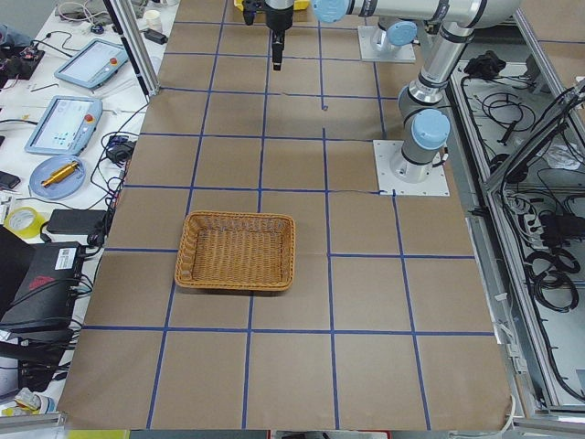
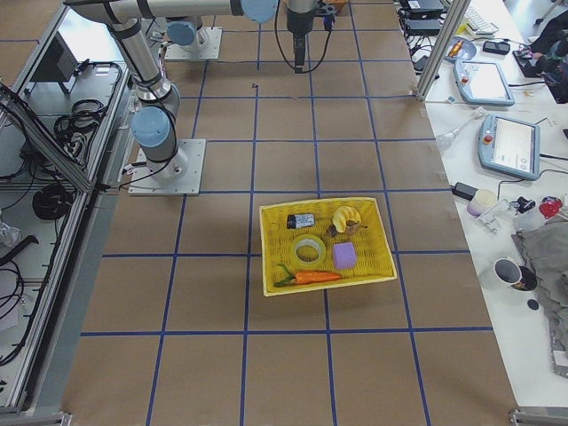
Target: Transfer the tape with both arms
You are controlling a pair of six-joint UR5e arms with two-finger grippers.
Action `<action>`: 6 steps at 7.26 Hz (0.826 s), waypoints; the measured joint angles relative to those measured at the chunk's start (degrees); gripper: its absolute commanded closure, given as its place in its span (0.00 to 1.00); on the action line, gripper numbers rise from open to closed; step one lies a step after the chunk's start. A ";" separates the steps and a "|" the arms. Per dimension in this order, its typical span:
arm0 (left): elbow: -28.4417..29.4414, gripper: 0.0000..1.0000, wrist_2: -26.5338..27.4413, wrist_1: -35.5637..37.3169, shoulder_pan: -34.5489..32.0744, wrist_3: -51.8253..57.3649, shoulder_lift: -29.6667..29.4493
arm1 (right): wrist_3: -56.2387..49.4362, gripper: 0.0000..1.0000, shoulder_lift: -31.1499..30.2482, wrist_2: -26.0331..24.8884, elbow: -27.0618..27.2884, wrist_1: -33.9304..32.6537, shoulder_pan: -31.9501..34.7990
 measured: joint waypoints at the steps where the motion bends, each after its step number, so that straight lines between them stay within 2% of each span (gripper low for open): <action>1: 0.00 0.00 -0.01 0.02 0.00 0.00 0.02 | -0.09 0.00 -0.03 0.01 0.00 -0.03 0.02; 6: 0.23 0.00 -0.31 0.41 0.00 -0.60 -0.13 | -0.13 0.00 -0.06 0.01 -0.10 -0.12 0.07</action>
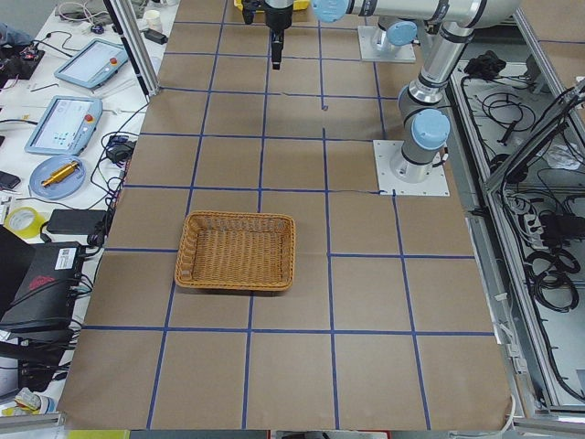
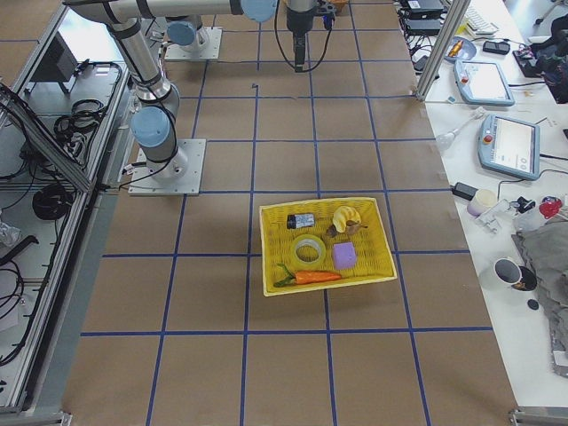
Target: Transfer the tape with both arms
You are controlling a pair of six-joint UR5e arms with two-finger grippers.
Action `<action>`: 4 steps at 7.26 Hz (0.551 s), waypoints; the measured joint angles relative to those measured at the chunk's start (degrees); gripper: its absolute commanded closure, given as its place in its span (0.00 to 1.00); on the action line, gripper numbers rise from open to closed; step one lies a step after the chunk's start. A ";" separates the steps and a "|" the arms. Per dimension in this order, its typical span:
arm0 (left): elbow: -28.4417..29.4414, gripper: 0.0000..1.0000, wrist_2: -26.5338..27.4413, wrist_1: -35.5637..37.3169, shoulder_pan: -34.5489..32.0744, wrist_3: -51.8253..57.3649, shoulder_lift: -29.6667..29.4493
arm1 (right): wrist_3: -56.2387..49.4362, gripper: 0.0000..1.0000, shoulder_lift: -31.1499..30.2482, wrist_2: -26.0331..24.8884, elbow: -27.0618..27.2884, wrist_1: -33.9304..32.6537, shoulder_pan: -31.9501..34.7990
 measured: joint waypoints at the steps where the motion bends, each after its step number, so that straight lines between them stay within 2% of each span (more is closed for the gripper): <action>1: -0.02 0.00 -0.03 0.00 0.00 -0.01 0.00 | 0.08 0.00 0.07 -0.09 0.06 -0.32 0.03; 4: -0.04 0.00 0.13 0.06 0.00 -0.02 0.09 | 0.23 0.00 0.06 -0.15 0.03 -1.23 0.06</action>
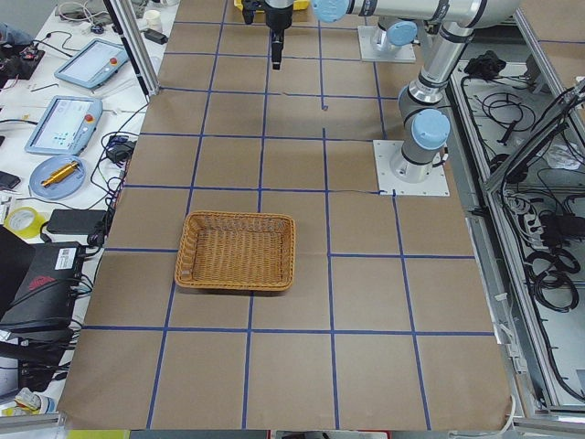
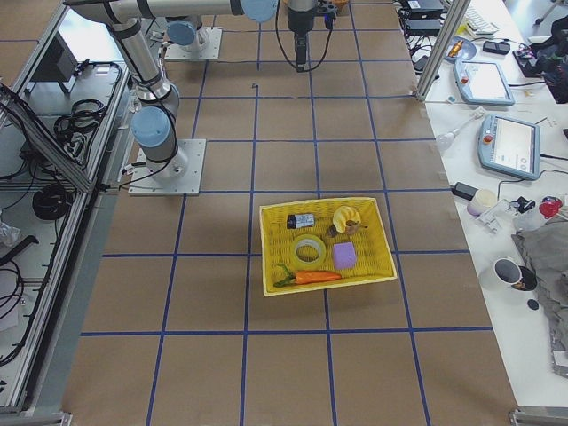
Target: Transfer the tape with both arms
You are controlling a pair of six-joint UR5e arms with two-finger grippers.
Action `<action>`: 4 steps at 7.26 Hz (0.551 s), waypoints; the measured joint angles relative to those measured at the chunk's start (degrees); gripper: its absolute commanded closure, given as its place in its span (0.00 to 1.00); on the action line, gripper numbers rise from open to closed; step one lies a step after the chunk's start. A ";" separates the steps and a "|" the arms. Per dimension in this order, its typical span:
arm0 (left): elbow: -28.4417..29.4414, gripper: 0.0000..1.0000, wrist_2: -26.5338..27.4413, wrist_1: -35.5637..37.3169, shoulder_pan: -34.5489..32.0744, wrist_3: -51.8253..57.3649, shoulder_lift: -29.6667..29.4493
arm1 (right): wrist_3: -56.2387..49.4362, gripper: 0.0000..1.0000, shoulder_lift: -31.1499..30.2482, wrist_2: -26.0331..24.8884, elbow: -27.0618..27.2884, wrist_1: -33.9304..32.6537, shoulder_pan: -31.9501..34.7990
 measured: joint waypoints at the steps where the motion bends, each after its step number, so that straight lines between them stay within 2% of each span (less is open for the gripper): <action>1: -0.02 0.00 0.05 0.02 0.00 0.00 0.02 | 0.11 0.00 -0.02 0.08 0.02 -0.07 0.00; 4: -0.08 0.00 0.11 0.01 0.00 0.00 0.07 | 0.22 0.00 -0.07 0.17 0.18 -0.11 0.12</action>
